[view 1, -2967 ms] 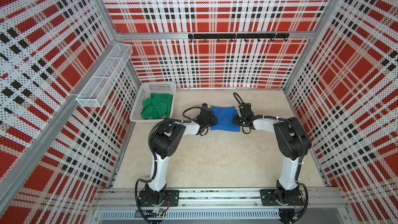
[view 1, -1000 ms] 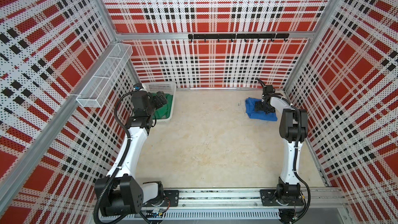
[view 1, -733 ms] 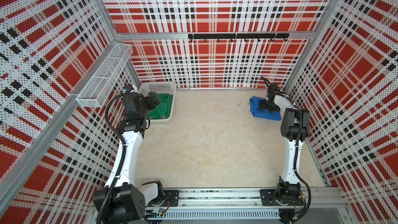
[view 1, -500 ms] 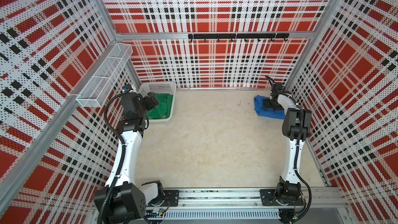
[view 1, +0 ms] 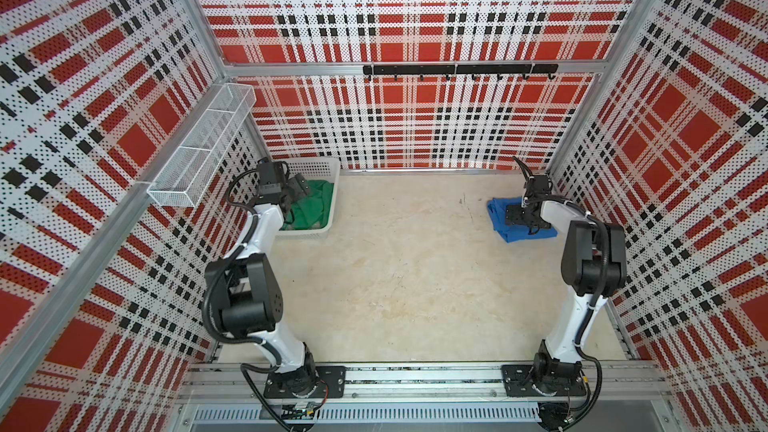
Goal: Fold and stack the tank tops
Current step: 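Set blue square at far corner with right gripper while left grasps green top, then lift green tank top from basket with left gripper while right draws back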
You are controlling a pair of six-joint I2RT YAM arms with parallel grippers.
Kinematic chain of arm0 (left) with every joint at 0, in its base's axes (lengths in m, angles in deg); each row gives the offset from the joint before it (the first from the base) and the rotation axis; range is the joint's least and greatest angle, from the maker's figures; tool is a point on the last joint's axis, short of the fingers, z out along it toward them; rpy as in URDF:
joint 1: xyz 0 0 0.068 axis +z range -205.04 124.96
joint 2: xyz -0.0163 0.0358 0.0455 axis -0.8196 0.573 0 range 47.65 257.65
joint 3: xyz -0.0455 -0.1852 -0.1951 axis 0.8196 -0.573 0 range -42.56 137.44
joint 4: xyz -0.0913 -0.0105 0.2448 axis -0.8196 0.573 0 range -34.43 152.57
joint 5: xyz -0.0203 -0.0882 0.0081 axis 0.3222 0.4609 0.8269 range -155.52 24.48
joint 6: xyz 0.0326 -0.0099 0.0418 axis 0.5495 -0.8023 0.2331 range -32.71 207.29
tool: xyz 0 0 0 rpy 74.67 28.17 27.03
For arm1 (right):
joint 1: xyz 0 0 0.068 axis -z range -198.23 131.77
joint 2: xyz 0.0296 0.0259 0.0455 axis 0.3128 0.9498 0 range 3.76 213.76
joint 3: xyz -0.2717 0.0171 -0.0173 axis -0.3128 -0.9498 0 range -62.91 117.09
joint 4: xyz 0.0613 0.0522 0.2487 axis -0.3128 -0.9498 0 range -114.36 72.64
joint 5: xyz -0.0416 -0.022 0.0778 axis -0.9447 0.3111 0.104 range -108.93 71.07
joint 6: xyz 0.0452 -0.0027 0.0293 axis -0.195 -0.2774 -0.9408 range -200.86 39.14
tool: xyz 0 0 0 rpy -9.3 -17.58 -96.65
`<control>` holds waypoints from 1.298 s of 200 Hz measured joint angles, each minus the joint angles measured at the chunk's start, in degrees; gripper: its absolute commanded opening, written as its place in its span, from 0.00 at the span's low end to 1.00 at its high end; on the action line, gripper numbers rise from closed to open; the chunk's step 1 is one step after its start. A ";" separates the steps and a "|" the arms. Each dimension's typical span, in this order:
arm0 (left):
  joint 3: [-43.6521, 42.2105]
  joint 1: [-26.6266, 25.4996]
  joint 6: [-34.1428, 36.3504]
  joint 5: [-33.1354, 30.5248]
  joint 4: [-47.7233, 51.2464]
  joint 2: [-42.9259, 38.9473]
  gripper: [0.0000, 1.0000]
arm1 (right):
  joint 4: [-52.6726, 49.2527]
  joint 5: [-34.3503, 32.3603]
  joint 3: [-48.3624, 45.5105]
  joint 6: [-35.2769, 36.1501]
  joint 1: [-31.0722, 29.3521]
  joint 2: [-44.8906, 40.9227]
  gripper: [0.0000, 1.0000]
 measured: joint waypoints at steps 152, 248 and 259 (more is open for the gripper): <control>7.43 -3.74 -3.76 0.33 2.01 14.10 0.00 | 18.27 19.47 -33.51 -12.92 -18.67 -41.13 0.83; 26.43 -27.41 1.79 -5.01 7.13 -9.73 0.00 | 16.50 19.21 -30.38 -12.46 -18.47 -47.67 0.77; 27.91 -30.91 2.12 -4.74 7.91 -9.90 0.00 | 16.24 18.88 -30.36 -12.61 -18.40 -47.98 0.76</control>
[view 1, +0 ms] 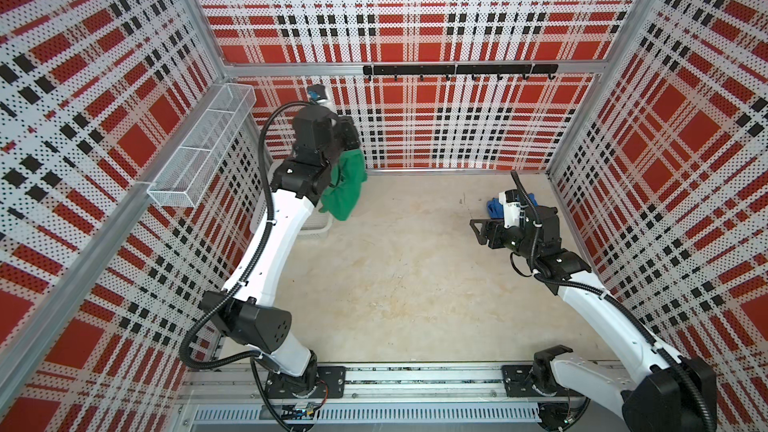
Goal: Fold and stack the tank tops
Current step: 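Lift green tank top from basket with left gripper while right draws back, then lay the green tank top mid-table and grasp its edges with both grippers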
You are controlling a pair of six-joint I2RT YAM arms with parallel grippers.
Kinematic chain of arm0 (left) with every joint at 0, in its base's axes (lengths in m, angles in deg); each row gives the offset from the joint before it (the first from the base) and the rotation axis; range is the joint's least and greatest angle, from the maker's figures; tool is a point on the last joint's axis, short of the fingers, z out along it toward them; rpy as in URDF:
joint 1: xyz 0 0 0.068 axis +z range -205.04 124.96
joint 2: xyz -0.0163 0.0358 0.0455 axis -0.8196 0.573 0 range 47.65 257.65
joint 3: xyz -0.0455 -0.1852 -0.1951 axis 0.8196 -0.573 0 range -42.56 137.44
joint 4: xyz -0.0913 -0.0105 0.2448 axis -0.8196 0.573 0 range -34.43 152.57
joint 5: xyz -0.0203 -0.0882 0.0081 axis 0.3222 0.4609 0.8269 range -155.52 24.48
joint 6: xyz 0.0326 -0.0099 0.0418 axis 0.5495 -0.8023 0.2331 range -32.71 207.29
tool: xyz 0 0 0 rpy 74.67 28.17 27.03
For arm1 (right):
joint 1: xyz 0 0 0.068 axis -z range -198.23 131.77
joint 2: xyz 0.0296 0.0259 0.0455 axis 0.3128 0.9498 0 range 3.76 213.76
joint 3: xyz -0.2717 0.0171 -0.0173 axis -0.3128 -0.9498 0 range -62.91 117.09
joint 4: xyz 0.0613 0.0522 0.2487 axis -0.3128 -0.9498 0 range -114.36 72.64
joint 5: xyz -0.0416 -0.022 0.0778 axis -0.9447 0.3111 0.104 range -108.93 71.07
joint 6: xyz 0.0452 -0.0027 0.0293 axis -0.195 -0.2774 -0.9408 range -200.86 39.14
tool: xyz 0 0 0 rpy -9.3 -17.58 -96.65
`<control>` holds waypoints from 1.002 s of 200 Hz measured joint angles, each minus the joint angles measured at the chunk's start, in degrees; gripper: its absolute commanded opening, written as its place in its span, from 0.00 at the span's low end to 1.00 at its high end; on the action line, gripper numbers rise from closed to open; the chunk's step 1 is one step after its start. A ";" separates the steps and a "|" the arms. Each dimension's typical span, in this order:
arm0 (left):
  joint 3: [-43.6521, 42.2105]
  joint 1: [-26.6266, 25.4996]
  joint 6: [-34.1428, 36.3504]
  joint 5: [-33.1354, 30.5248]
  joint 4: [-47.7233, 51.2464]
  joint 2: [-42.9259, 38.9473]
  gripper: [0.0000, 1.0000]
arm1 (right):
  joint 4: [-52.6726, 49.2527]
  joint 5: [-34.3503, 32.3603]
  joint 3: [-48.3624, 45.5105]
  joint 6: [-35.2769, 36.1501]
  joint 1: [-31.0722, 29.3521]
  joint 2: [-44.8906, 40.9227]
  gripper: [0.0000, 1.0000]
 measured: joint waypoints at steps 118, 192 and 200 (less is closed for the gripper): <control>-21.59 -9.31 -5.95 11.63 -9.66 10.97 0.61 | -10.05 -0.33 0.07 -2.99 4.87 4.31 0.78; -40.79 -4.63 -9.44 6.95 -15.61 -0.11 0.55 | -13.16 -2.73 -0.50 -1.84 4.46 10.01 0.54; -44.70 -5.25 -10.71 7.43 -17.09 -1.84 0.52 | -13.18 -2.86 -0.50 -2.23 4.46 11.41 0.53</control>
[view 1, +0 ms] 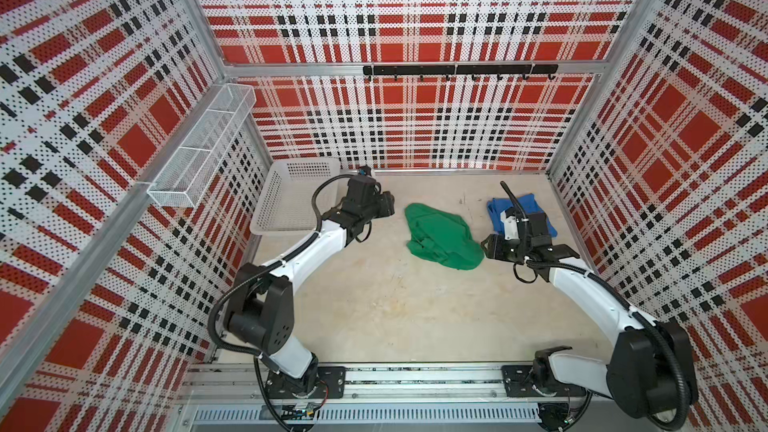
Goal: Fold and stack the tank tops
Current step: 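Lay the green tank top mid-table and grasp its edges with both grippers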
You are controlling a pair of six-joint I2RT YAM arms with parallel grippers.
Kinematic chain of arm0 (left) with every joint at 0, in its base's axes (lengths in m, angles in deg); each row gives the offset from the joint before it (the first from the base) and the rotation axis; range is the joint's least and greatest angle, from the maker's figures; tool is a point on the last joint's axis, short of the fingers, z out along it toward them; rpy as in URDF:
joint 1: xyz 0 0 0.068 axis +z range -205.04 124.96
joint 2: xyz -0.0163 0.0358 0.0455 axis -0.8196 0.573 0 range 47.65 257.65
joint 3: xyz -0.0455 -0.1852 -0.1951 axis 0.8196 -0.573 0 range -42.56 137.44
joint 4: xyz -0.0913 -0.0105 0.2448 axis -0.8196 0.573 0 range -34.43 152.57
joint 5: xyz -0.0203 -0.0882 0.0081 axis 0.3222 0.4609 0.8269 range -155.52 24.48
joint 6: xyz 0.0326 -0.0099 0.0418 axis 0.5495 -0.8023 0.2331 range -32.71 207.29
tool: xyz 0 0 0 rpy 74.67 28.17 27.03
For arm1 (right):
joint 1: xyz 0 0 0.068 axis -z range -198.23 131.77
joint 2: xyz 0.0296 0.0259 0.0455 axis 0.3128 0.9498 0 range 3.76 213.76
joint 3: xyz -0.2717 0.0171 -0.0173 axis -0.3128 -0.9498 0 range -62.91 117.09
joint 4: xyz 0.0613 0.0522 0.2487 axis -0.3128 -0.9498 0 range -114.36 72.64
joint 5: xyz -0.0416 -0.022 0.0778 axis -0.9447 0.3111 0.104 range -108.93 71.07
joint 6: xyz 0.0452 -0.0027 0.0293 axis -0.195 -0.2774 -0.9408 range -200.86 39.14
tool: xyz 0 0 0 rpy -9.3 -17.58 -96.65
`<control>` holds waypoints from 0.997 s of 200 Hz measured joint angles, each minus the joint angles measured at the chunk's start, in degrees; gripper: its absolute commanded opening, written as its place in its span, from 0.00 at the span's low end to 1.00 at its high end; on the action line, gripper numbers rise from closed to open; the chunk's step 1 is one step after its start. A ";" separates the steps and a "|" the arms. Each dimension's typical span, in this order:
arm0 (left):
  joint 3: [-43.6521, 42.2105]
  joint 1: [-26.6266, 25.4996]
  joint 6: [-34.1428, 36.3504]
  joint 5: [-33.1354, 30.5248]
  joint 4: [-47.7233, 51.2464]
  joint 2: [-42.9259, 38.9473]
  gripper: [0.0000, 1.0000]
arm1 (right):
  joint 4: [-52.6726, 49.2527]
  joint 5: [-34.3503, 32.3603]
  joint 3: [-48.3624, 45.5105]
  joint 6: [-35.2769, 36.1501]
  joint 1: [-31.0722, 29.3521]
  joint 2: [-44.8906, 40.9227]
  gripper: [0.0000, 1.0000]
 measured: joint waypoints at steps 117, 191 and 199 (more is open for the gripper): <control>-12.39 -9.42 -13.90 6.64 -15.98 13.16 0.33 | 8.57 1.55 -2.86 -3.48 -1.27 14.67 0.54; -9.70 -5.22 -12.46 4.07 -16.11 9.03 0.00 | 6.14 -1.31 1.22 -1.86 -2.10 11.63 0.00; -9.66 -4.81 -12.11 3.63 -15.80 7.63 0.00 | 5.09 -1.86 1.79 -1.44 -2.10 9.75 0.00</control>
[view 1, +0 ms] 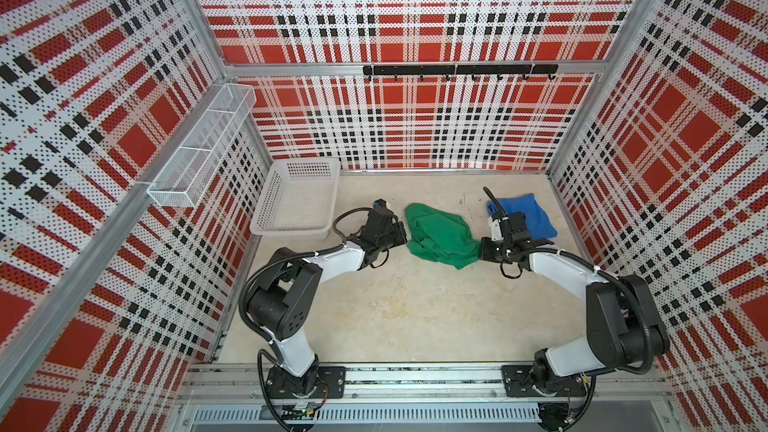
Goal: Fold and stack the tank tops
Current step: 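Lay the green tank top mid-table and grasp its edges with both grippers, then hold green top with right gripper while left pulls its end away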
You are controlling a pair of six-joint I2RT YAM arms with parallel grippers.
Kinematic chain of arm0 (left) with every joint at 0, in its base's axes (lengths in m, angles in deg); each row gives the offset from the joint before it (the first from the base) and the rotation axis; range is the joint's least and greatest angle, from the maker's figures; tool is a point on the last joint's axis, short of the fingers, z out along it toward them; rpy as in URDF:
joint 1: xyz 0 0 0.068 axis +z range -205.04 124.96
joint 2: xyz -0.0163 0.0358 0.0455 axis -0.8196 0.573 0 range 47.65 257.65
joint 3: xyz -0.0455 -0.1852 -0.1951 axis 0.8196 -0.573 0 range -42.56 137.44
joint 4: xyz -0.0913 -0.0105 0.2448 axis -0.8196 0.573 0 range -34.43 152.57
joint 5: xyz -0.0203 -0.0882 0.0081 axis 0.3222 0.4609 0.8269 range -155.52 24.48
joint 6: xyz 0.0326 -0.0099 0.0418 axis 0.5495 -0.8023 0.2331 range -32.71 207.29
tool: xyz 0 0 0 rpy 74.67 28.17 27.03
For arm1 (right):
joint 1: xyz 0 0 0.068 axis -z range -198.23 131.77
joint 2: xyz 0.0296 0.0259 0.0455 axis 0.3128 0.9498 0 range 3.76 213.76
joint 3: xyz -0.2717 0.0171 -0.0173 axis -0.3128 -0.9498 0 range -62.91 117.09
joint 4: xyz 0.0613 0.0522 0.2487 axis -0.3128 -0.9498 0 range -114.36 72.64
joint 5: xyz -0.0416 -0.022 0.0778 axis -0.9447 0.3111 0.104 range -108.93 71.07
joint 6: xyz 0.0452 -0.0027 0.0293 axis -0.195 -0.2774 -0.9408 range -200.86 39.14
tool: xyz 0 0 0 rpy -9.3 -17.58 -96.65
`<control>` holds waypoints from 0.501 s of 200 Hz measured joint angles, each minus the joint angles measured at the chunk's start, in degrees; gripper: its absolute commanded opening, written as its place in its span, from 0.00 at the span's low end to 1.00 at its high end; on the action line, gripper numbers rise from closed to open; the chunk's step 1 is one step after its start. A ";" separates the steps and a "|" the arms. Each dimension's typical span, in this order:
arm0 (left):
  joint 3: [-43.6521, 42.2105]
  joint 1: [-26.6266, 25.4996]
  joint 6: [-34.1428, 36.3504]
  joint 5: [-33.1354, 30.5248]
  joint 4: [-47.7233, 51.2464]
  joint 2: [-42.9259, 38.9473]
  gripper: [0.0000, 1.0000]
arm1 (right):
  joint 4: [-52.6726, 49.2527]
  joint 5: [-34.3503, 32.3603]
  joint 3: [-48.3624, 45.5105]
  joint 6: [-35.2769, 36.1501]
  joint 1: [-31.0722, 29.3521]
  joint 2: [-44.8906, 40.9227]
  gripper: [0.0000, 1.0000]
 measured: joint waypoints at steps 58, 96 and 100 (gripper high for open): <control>0.92 -3.72 0.15 -1.11 0.00 2.27 0.67 | -4.46 -1.11 1.66 0.98 0.00 -7.17 0.00; 0.92 -6.40 -2.36 0.46 -1.25 10.29 0.19 | -5.62 -0.55 1.68 0.96 0.00 -7.28 0.00; 0.92 -6.56 -2.56 0.57 -1.25 10.67 0.11 | -5.79 -0.46 1.75 0.98 0.00 -7.32 0.00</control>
